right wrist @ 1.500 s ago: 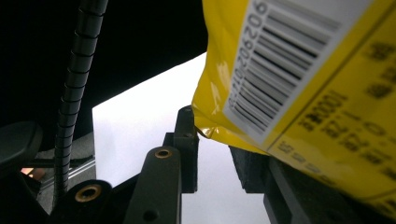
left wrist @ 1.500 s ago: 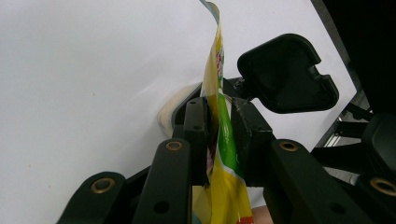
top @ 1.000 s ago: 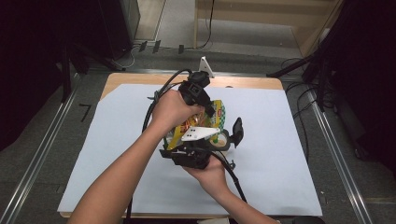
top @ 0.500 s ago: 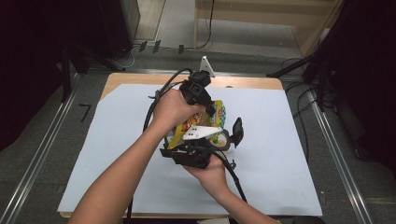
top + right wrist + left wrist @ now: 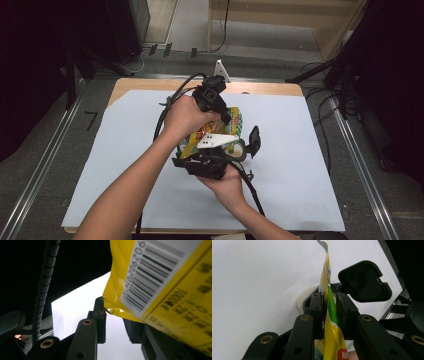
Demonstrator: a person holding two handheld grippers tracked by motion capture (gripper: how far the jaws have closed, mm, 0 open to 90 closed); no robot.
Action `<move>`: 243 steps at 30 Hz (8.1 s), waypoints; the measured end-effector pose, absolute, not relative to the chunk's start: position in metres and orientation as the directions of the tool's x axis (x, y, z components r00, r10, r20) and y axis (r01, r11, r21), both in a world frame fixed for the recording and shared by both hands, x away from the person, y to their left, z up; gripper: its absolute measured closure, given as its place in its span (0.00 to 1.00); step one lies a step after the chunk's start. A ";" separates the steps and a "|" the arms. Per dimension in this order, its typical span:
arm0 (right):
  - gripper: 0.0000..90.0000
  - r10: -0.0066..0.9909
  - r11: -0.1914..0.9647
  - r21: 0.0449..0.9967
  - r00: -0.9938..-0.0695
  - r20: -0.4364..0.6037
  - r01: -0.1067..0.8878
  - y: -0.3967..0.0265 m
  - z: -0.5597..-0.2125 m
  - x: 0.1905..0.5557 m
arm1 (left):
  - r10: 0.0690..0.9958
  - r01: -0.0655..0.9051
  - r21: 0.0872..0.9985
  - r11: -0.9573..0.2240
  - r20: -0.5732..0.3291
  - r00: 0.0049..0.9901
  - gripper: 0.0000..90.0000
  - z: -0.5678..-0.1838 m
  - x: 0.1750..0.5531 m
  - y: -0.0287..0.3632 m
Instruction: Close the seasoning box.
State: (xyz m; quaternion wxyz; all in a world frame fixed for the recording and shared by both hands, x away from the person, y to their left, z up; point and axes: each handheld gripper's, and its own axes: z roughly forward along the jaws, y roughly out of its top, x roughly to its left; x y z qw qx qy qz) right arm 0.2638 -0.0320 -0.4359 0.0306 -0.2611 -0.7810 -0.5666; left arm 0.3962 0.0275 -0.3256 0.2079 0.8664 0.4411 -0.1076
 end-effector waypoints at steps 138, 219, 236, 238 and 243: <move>0.81 0.379 0.247 0.874 -0.872 0.310 0.418 -0.029 -0.434 0.258 | 0.718 0.804 0.249 -0.539 -0.362 0.594 0.85 -0.331 0.392 0.025; 0.60 0.324 0.512 0.817 -0.941 0.103 0.266 -0.008 -0.504 0.243 | 0.533 0.744 0.547 -0.383 -0.527 0.662 0.96 -0.370 0.336 0.136; 0.55 0.360 0.451 0.839 -0.922 0.142 0.305 -0.017 -0.507 0.253 | 0.482 0.735 0.587 -0.338 -0.563 0.671 1.00 -0.369 0.329 0.160; 0.55 0.364 0.446 0.838 -0.919 0.149 0.313 -0.019 -0.506 0.254 | 0.480 0.736 0.590 -0.332 -0.566 0.670 1.00 -0.369 0.329 0.162; 0.54 0.374 0.446 0.839 -0.916 0.142 0.312 -0.020 -0.506 0.255 | 0.486 0.732 0.604 -0.315 -0.560 0.671 1.00 -0.368 0.328 0.170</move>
